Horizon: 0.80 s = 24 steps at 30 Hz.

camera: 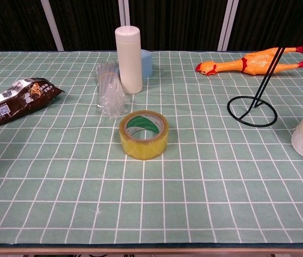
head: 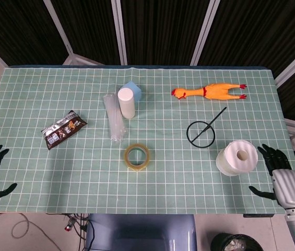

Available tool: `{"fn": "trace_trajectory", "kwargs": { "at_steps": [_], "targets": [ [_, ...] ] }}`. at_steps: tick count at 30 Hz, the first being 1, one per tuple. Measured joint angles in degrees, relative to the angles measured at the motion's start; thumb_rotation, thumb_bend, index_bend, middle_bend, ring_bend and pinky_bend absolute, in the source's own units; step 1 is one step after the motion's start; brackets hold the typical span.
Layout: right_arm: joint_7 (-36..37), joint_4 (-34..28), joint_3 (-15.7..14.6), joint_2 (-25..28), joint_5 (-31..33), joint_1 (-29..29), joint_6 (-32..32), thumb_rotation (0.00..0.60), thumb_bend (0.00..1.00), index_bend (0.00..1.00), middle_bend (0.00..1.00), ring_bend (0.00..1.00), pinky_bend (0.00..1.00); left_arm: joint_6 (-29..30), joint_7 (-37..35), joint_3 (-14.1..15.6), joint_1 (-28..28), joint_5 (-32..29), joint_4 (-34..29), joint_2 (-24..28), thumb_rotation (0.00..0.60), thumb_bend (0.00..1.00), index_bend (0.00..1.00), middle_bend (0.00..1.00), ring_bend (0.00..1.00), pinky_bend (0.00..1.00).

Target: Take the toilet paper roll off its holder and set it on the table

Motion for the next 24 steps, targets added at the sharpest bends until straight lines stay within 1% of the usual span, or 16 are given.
{"fn": "trace_trajectory", "kwargs": {
  "at_steps": [2,5,11,16,24],
  "targets": [
    [-4.1,1.3,-0.9,-1.6,-1.0,-1.1,2.5,0.600,0.03,0.02,0.00,0.00,0.00,-0.4,-0.4,0.0,0.0,-0.3,-0.1,0.4,0.600,0.04,0.14,0.05,0.00,0.00],
    [-5.9,3.5,-0.9,-3.2,-1.8,-1.8,5.9,0.600,0.03,0.02,0.00,0.00,0.00,-1.0,-0.9,0.2,-0.2,-0.5,-0.3,0.8,0.600,0.04,0.14,0.05,0.00,0.00],
    [-4.7,7.9,-1.0,-4.6,-4.4,-1.6,8.7,0.600,0.03,0.02,0.00,0.00,0.00,-1.3,-2.0,0.6,-0.5,0.7,-0.2,1.2,0.600,0.04,0.14,0.05,0.00,0.00],
    [-3.7,8.5,-1.3,-5.0,-4.8,-1.0,9.2,0.600,0.03,0.02,0.00,0.00,0.00,-1.2,-2.4,1.3,-0.5,2.0,-0.3,1.5,0.600,0.04,0.14,0.05,0.00,0.00],
    [-2.1,8.5,-1.4,-5.0,-3.7,-0.8,9.8,0.600,0.03,0.02,0.00,0.00,0.00,1.9,-0.4,1.9,0.3,5.2,-0.3,0.8,0.600,0.04,0.14,0.05,0.00,0.00]
  ]
}}
